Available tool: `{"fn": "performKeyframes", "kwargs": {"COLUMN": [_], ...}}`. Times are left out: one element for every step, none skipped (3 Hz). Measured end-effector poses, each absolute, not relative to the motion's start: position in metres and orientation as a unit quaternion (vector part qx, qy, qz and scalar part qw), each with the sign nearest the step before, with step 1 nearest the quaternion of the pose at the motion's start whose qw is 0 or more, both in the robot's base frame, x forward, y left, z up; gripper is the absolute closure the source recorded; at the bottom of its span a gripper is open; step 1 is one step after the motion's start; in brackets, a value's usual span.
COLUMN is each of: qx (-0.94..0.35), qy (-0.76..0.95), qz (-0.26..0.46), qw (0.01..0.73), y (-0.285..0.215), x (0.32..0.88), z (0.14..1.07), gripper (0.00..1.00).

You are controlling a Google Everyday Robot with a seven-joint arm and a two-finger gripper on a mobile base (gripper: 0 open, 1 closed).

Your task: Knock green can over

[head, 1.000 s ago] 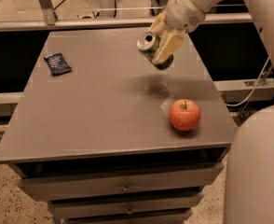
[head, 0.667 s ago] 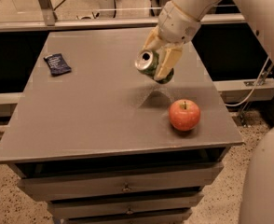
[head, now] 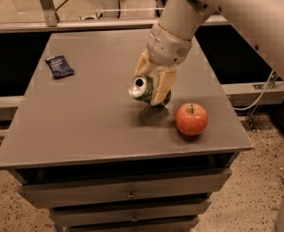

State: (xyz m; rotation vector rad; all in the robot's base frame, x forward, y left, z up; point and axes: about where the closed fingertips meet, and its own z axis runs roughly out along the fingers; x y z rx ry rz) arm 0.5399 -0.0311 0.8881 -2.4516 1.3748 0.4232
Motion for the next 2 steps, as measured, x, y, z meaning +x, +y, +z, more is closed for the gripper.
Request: {"fn": "performKeyframes", "kwargs": {"qx": [-0.842, -0.828], "qy": [0.492, 0.507], "qz": [0.162, 0.179], "qw": [0.153, 0.162], "y": [-0.017, -0.003], "x": [0.535, 0.534], "z": [0.883, 0.882], "gripper": [0.15, 0.00]}}
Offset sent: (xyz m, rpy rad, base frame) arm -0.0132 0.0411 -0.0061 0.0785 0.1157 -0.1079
